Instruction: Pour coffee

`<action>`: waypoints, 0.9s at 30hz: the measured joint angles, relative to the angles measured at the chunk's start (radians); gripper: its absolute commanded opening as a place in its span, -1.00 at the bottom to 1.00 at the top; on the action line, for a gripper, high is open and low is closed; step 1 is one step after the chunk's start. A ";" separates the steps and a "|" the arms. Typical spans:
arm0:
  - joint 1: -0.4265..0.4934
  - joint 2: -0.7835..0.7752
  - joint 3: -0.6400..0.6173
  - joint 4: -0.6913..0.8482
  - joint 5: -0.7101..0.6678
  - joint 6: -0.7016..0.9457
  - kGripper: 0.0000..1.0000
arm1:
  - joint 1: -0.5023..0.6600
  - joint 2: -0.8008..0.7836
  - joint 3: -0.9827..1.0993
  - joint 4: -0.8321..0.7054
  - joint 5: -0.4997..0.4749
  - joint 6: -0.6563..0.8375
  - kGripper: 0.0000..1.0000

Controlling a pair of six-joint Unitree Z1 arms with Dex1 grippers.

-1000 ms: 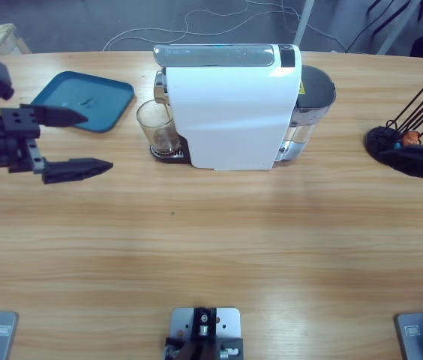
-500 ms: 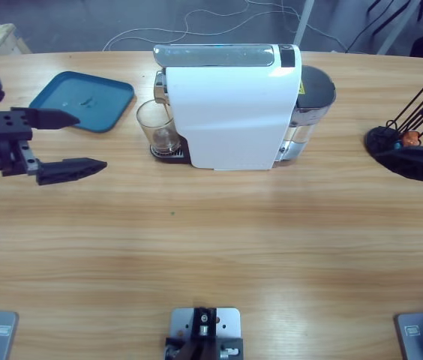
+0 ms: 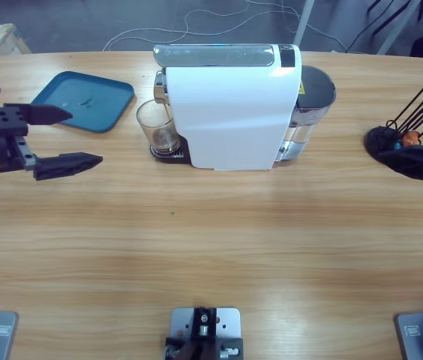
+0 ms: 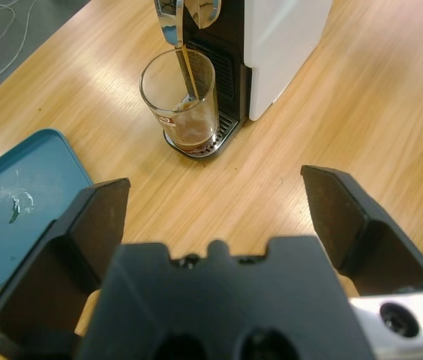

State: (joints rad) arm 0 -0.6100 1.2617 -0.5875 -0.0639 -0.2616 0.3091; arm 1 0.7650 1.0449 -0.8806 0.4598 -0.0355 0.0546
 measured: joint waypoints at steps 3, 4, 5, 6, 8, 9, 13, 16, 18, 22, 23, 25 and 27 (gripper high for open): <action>0.000 -0.004 0.000 0.000 0.000 0.000 1.00 | 0.000 0.000 0.006 0.000 0.000 0.000 1.00; 0.000 -0.006 0.000 0.000 0.000 0.000 1.00 | 0.000 0.000 0.010 0.000 0.000 0.000 1.00; 0.000 -0.006 0.000 0.000 0.000 0.000 1.00 | 0.000 0.000 0.012 0.000 0.000 0.000 1.00; 0.000 -0.006 0.000 0.000 0.000 -0.004 1.00 | 0.000 0.000 0.014 0.000 0.000 0.000 1.00; 0.000 -0.006 0.000 0.000 0.000 -0.051 1.00 | 0.000 0.000 0.014 0.000 0.000 0.000 1.00; 0.000 -0.006 0.000 0.000 0.000 -0.079 1.00 | 0.000 0.000 0.014 -0.001 0.000 0.000 1.00; 0.000 -0.006 0.000 0.000 0.000 -0.161 1.00 | 0.000 0.000 0.014 -0.005 0.000 0.000 1.00; 0.000 -0.006 0.000 0.000 0.000 -0.191 1.00 | 0.000 0.000 0.014 -0.011 -0.003 0.000 1.00; 0.000 -0.006 0.000 0.000 0.000 -0.194 1.00 | 0.000 0.000 0.014 -0.015 -0.003 0.000 1.00; 0.000 -0.006 0.000 0.000 0.011 -0.194 1.00 | 0.000 0.000 0.014 -0.024 -0.007 0.000 1.00; 0.000 -0.006 0.000 0.000 0.012 -0.194 1.00 | 0.000 0.000 0.014 -0.027 -0.009 0.000 1.00; 0.000 -0.006 0.000 0.000 0.012 -0.194 1.00 | 0.000 0.000 0.014 -0.032 -0.014 0.000 1.00; 0.000 -0.005 0.000 0.000 0.013 -0.199 1.00 | 0.000 0.000 0.014 -0.035 -0.015 0.000 1.00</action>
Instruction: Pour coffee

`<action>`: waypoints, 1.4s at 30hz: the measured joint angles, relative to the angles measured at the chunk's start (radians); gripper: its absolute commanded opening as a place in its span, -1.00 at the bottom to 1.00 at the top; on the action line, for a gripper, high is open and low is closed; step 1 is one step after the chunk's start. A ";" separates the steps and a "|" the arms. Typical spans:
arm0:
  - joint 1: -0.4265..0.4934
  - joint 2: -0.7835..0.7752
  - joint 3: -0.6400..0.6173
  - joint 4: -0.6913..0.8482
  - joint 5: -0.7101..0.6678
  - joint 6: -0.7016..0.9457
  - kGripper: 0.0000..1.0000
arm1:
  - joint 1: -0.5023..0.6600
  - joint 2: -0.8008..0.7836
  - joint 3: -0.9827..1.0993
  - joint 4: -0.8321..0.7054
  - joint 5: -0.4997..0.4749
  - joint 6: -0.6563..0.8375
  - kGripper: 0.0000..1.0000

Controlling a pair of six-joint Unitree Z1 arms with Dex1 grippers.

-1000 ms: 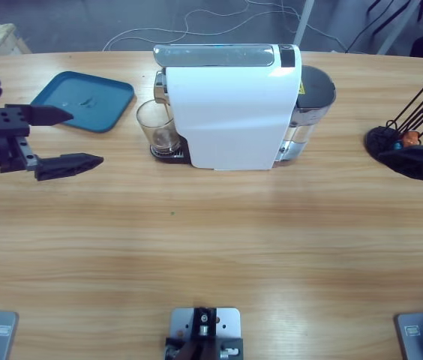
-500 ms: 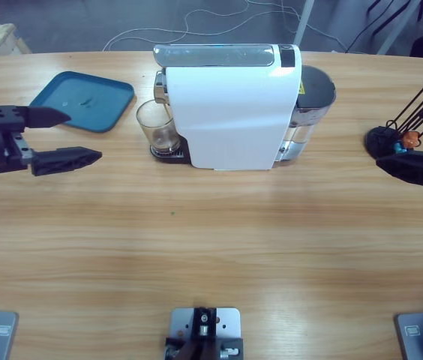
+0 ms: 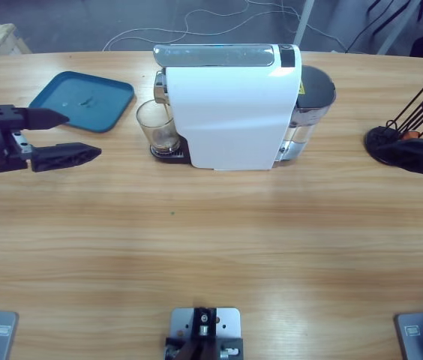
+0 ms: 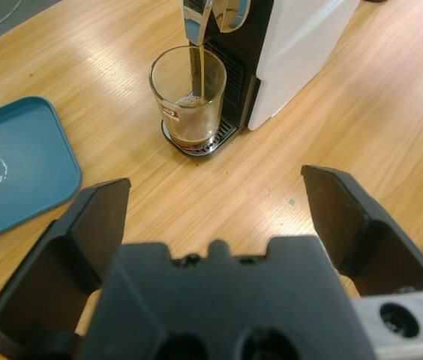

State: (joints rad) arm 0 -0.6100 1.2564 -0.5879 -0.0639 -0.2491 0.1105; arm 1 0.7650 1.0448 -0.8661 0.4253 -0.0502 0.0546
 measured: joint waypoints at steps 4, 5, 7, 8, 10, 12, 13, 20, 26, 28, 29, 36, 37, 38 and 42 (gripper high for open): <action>0.000 0.001 0.000 0.000 0.000 -0.002 1.00 | 0.000 0.000 0.000 -0.001 0.000 0.000 1.00; 0.000 0.001 0.000 0.000 0.000 -0.002 1.00 | 0.000 0.000 0.001 -0.001 0.000 0.000 1.00; 0.000 0.001 0.000 0.000 0.000 -0.002 1.00 | 0.000 0.000 0.003 -0.001 0.000 0.000 1.00; 0.000 0.001 -0.001 0.000 0.000 -0.002 1.00 | 0.000 0.000 0.005 -0.001 0.000 0.000 1.00; 0.000 0.002 -0.004 0.000 0.000 -0.002 1.00 | 0.000 0.000 0.008 -0.002 0.000 0.000 1.00; 0.000 0.002 -0.007 0.000 0.000 -0.002 1.00 | 0.000 0.000 0.011 -0.002 0.000 0.000 1.00; 0.000 0.002 -0.007 0.000 0.000 -0.002 1.00 | 0.000 0.000 0.011 -0.002 0.000 0.000 1.00; 0.000 0.004 -0.008 0.000 0.000 -0.002 1.00 | 0.000 0.000 0.011 -0.002 0.000 0.000 1.00; 0.000 0.012 -0.008 0.000 0.003 -0.002 1.00 | 0.000 0.000 0.011 -0.002 0.000 0.000 1.00; 0.000 0.020 -0.010 0.000 0.006 0.029 1.00 | 0.000 0.000 0.011 -0.002 0.000 0.000 1.00; 0.000 0.028 -0.015 0.000 0.006 0.050 1.00 | 0.000 0.000 0.011 -0.002 0.001 0.000 1.00; 0.040 0.108 -0.053 0.000 -0.057 0.264 1.00 | 0.000 0.000 0.012 -0.001 0.018 0.000 1.00; 0.052 0.121 -0.056 0.000 -0.069 0.294 1.00 | 0.000 0.000 0.012 0.002 0.023 0.000 1.00; 0.068 0.132 -0.058 0.000 -0.085 0.324 1.00 | 0.000 0.000 0.012 0.007 0.025 0.000 1.00; 0.126 0.178 -0.071 -0.002 -0.169 0.424 1.00 | 0.000 0.000 -0.001 0.048 0.026 0.000 1.00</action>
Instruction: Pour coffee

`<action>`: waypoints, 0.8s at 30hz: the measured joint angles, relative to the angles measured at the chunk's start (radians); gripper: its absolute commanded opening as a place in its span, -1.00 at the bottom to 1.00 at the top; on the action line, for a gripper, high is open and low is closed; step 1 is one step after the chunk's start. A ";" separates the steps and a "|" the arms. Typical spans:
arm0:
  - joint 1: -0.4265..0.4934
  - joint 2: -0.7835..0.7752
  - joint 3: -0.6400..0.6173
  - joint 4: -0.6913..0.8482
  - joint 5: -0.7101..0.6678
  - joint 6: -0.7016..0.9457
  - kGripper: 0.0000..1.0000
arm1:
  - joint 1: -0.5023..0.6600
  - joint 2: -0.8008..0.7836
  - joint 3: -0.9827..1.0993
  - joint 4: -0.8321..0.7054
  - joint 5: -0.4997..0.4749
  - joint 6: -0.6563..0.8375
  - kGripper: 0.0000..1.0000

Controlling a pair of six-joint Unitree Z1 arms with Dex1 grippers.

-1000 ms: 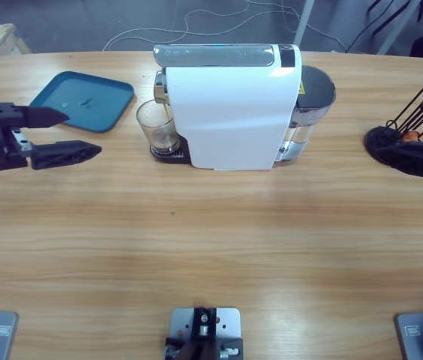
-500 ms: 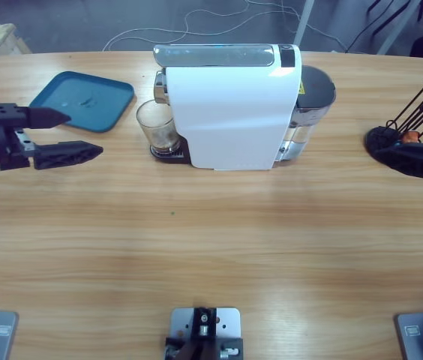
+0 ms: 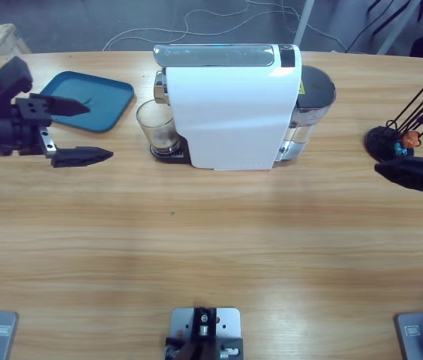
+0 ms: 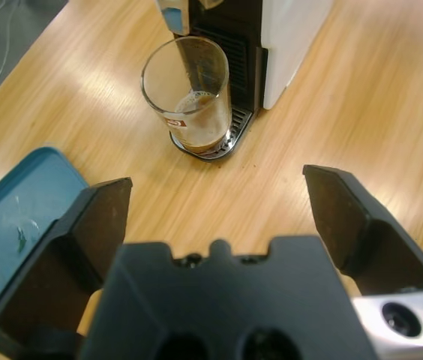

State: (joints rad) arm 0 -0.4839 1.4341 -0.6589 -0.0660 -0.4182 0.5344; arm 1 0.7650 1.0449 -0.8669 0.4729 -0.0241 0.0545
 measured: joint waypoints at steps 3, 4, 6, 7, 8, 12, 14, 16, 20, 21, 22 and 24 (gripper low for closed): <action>0.017 0.035 -0.017 -0.019 -0.038 0.037 1.00 | 0.000 0.002 -0.011 0.016 0.001 0.000 0.99; 0.021 0.054 -0.021 -0.028 -0.049 0.042 1.00 | 0.000 0.004 -0.012 0.019 0.002 0.000 0.99; 0.026 0.096 -0.026 -0.050 -0.066 0.047 1.00 | 0.000 0.010 -0.014 0.022 0.003 0.000 0.99; 0.028 0.119 -0.030 -0.061 -0.075 0.049 1.00 | 0.000 0.013 -0.016 0.025 0.003 0.000 1.00; 0.028 0.141 -0.034 -0.073 -0.080 0.050 1.00 | 0.000 0.016 -0.018 0.027 0.003 0.000 1.00; 0.030 0.215 -0.039 -0.141 -0.083 0.052 1.00 | 0.000 0.022 -0.026 0.058 0.003 0.000 1.00; 0.030 0.244 -0.041 -0.188 -0.083 0.052 1.00 | 0.000 0.022 -0.026 0.078 0.003 0.000 1.00; 0.031 0.271 -0.046 -0.232 -0.083 0.052 1.00 | 0.000 0.022 -0.026 0.097 0.003 0.000 1.00; 0.031 0.322 -0.056 -0.299 -0.101 0.052 1.00 | 0.000 0.022 -0.026 0.127 0.003 0.000 1.00; 0.031 0.336 -0.057 -0.312 -0.107 0.052 1.00 | 0.000 0.021 -0.026 0.134 0.003 0.000 1.00; 0.031 0.347 -0.057 -0.324 -0.112 0.052 1.00 | 0.000 0.021 -0.026 0.139 0.003 0.000 1.00; 0.031 0.374 -0.057 -0.350 -0.121 0.052 1.00 | 0.000 0.021 -0.028 0.149 0.003 0.000 1.00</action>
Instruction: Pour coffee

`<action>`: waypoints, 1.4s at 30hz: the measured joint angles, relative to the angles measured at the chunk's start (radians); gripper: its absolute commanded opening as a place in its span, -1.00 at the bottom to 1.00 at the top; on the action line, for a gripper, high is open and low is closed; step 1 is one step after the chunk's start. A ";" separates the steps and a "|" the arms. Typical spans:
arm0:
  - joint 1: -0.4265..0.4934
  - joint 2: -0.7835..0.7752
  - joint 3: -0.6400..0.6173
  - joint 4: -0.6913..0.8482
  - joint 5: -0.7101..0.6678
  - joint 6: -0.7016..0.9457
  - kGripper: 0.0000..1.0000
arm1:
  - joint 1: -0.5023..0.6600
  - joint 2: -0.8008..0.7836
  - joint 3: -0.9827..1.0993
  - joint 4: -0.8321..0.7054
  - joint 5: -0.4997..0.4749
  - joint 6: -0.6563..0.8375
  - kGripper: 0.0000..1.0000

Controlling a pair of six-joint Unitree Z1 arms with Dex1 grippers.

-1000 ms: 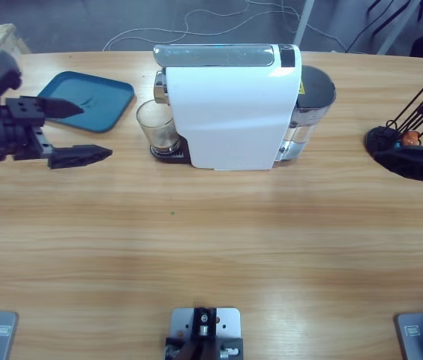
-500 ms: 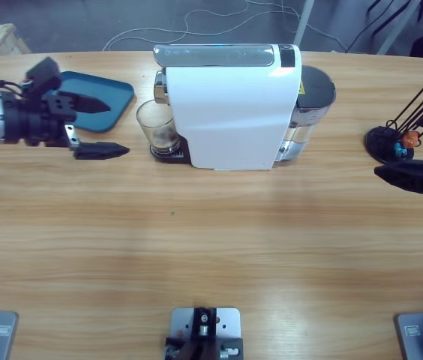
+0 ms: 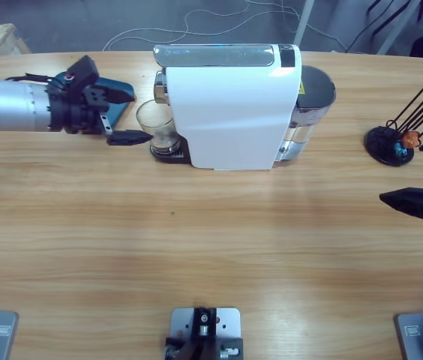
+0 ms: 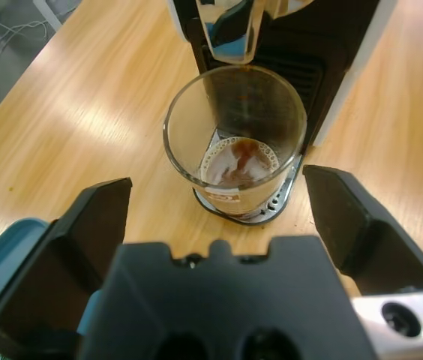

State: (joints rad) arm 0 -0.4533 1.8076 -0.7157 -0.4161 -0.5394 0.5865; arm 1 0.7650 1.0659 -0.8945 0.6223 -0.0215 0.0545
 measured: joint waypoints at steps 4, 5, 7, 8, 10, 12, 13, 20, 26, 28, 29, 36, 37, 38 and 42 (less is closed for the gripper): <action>-0.003 0.043 0.000 -0.052 -0.002 0.000 1.00 | 0.000 0.000 -0.002 0.009 0.000 0.000 1.00; -0.006 0.050 -0.001 -0.061 -0.003 0.000 1.00 | 0.000 0.000 -0.003 0.011 0.000 0.000 1.00; -0.013 0.058 -0.004 -0.071 -0.003 0.000 1.00 | 0.000 0.000 -0.004 0.013 0.000 0.000 1.00; -0.015 0.060 -0.006 -0.074 -0.003 0.000 1.00 | 0.000 0.000 -0.004 0.015 0.000 0.000 1.00; -0.018 0.060 -0.008 -0.076 -0.003 0.000 1.00 | 0.000 0.000 -0.004 0.016 0.000 0.000 1.00; -0.019 0.060 -0.010 -0.077 -0.007 0.000 1.00 | 0.000 0.000 -0.004 0.016 0.000 0.000 1.00; -0.020 0.060 -0.010 -0.077 -0.011 -0.001 1.00 | 0.000 0.000 -0.004 0.016 0.000 0.000 1.00; -0.039 0.072 -0.030 -0.077 -0.024 -0.015 1.00 | 0.000 0.000 -0.004 0.018 0.000 0.000 1.00; -0.050 0.086 -0.043 -0.077 -0.025 -0.016 0.97 | 0.000 0.000 -0.004 0.019 0.000 0.000 1.00; -0.053 0.090 -0.046 -0.077 -0.027 -0.018 0.82 | 0.000 0.000 -0.004 0.020 0.000 0.000 1.00; -0.054 0.091 -0.046 -0.077 -0.027 -0.019 0.56 | 0.000 0.000 -0.004 0.021 0.000 0.000 1.00; -0.056 0.099 -0.054 -0.077 -0.029 -0.029 -0.96 | 0.000 0.000 -0.004 0.021 0.000 0.000 1.00; -0.056 0.100 -0.054 -0.077 -0.029 -0.029 -1.00 | 0.000 0.000 -0.004 0.021 0.000 0.000 1.00; -0.056 0.101 -0.054 -0.077 -0.029 -0.029 -1.00 | 0.000 -0.001 -0.004 0.021 0.000 0.000 1.00; -0.056 0.101 -0.054 -0.077 -0.030 -0.029 -1.00 | 0.000 -0.018 -0.004 0.021 0.000 0.000 1.00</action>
State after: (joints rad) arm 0 -0.5097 1.9082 -0.7699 -0.4928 -0.5692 0.5574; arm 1 0.7650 1.0483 -0.8988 0.6429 -0.0214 0.0545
